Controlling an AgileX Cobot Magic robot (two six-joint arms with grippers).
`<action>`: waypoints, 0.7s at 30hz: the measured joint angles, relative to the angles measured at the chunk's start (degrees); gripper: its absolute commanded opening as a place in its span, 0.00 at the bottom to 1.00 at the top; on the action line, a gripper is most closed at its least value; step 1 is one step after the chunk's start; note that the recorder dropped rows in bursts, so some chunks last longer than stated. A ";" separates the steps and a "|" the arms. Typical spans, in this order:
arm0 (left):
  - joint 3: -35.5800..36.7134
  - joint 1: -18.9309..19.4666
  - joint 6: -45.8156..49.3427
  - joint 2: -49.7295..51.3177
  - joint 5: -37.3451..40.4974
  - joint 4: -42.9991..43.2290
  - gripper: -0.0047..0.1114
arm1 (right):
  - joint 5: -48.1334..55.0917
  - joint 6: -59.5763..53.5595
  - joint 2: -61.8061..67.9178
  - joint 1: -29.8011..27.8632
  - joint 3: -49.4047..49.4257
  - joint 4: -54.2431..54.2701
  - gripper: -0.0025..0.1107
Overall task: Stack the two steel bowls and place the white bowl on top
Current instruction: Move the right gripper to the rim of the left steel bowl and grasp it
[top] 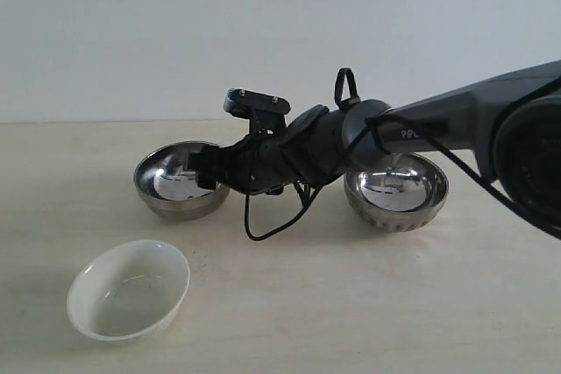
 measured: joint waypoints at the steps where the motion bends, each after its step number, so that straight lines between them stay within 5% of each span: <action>1: 0.00 0.00 0.00 0.00 0.00 0.00 0.32 | 0.00 0.23 0.35 0.00 -0.18 0.00 0.61; 6: 0.00 0.00 0.00 0.00 0.00 0.00 0.32 | 0.13 2.73 1.77 0.00 -1.16 0.00 0.45; 12: 0.00 0.00 0.00 0.00 0.00 0.00 0.32 | -0.12 3.92 1.86 0.00 -1.47 0.00 0.03; 21: 0.00 0.00 0.00 0.00 0.00 0.00 0.32 | 0.02 3.73 1.89 0.00 -1.47 0.00 0.02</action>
